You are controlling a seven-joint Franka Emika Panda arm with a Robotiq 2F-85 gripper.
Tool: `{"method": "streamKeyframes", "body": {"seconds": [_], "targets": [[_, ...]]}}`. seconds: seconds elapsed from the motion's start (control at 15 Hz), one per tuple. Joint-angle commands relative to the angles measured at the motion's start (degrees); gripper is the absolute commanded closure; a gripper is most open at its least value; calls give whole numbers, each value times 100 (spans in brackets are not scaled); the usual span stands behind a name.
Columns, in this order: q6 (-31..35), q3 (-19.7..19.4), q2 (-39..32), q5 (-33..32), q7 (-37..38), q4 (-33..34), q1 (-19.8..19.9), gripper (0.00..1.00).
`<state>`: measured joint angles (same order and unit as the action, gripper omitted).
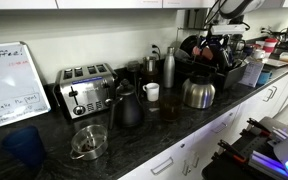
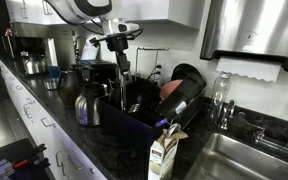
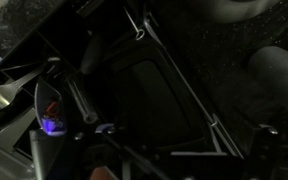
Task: Put the black bowl in the sink
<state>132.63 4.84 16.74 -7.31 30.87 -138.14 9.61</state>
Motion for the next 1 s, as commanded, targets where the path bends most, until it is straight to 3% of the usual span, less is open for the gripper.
{"method": "streamKeyframes", "body": {"seconds": [0.0,0.93], "targets": [[167,-43,-247,-239,200,90,4,0],[667,-330,-1085,-311,260,444,-87,0]]}}
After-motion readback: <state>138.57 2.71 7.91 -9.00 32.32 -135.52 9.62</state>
